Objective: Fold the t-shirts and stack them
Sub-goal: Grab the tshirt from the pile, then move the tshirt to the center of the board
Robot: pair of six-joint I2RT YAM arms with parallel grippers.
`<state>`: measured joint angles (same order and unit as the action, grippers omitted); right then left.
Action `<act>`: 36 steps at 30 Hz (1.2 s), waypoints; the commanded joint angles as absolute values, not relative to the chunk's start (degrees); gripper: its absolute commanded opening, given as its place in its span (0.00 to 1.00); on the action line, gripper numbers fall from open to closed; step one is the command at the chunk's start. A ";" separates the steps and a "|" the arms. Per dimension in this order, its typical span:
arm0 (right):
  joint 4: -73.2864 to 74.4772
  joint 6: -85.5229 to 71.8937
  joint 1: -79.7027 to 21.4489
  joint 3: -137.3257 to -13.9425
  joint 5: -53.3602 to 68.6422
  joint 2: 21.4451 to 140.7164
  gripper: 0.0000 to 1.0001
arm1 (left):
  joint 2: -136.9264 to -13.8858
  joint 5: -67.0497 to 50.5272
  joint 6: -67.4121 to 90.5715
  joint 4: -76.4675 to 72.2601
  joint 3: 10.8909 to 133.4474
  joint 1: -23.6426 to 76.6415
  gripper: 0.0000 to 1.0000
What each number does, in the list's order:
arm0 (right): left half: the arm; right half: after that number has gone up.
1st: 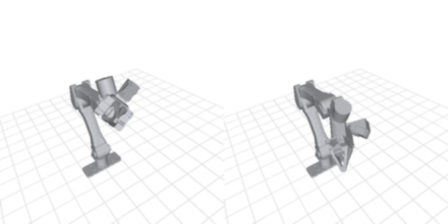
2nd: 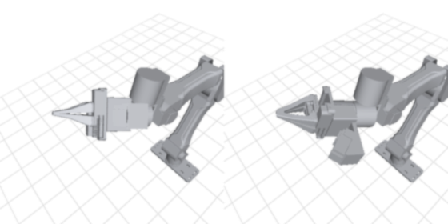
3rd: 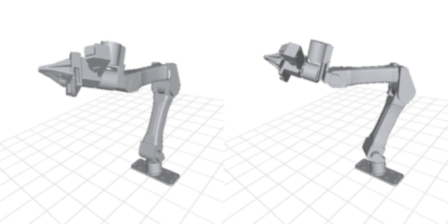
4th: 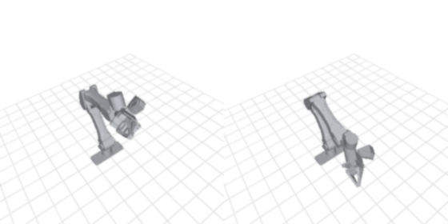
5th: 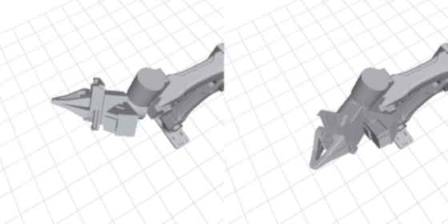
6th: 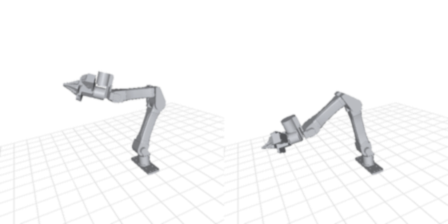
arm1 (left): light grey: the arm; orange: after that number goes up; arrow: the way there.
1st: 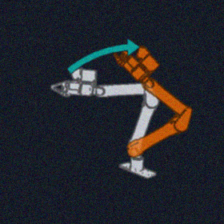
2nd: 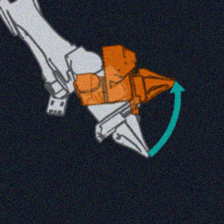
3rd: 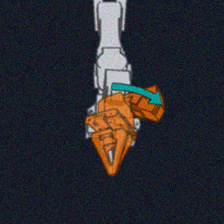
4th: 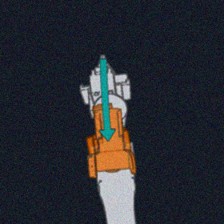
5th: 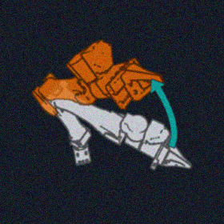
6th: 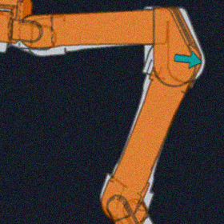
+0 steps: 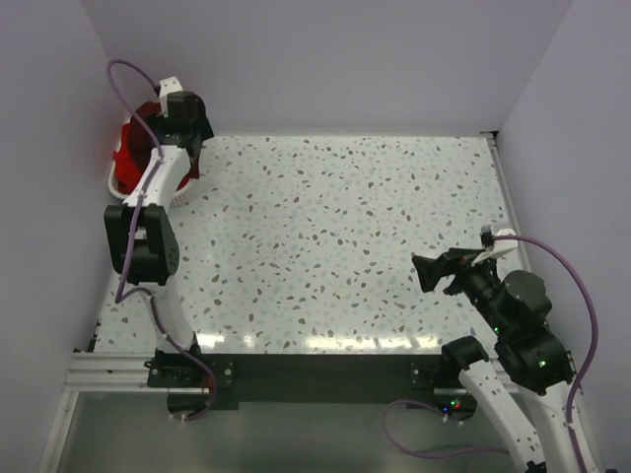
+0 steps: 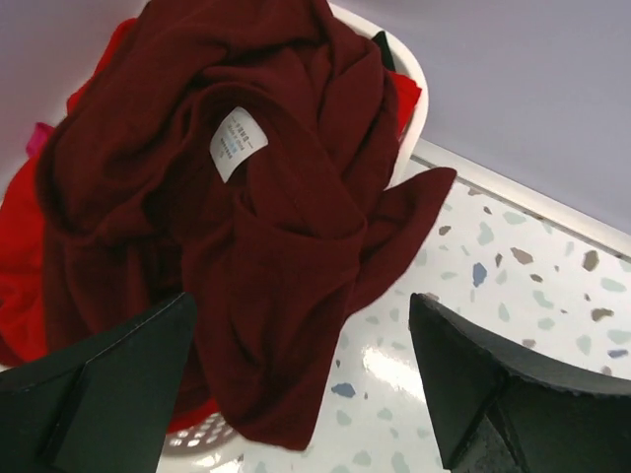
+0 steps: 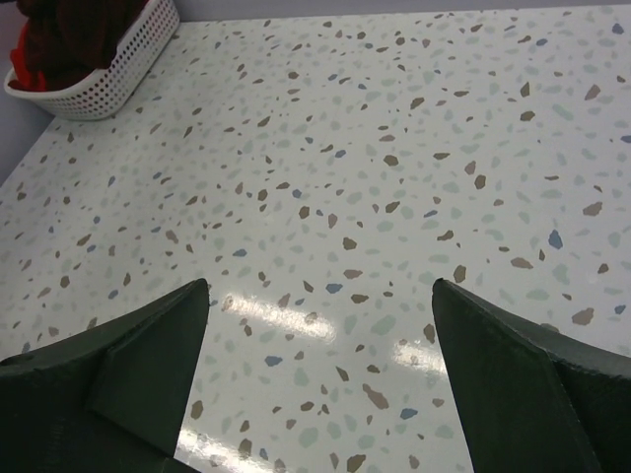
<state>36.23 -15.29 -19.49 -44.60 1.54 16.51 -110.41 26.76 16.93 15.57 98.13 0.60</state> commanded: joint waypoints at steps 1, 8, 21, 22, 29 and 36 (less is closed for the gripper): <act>33.84 -16.26 -19.60 -44.56 3.95 20.11 0.99 | -116.25 29.53 17.14 12.84 103.96 0.00 0.94; 32.70 -16.08 -19.60 -44.56 5.80 24.51 0.99 | -120.50 29.62 14.95 12.75 108.37 -1.49 0.22; 33.13 -15.65 -19.60 -48.34 7.12 25.84 0.99 | -100.75 16.36 14.41 13.80 112.23 4.82 0.00; 33.13 -15.56 -19.60 -48.51 6.86 25.93 0.99 | -99.59 14.78 14.50 13.62 112.58 6.14 0.00; 32.87 -14.24 -19.60 -51.41 3.18 29.70 0.99 | -92.64 -2.69 18.44 4.49 113.99 19.93 0.00; 34.45 -12.83 -19.60 -55.98 0.80 33.05 0.99 | -97.37 -13.52 19.68 1.41 128.21 29.26 0.00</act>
<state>35.59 -14.46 -19.49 -52.25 3.22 32.71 -95.68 -5.15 17.82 6.90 121.95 27.00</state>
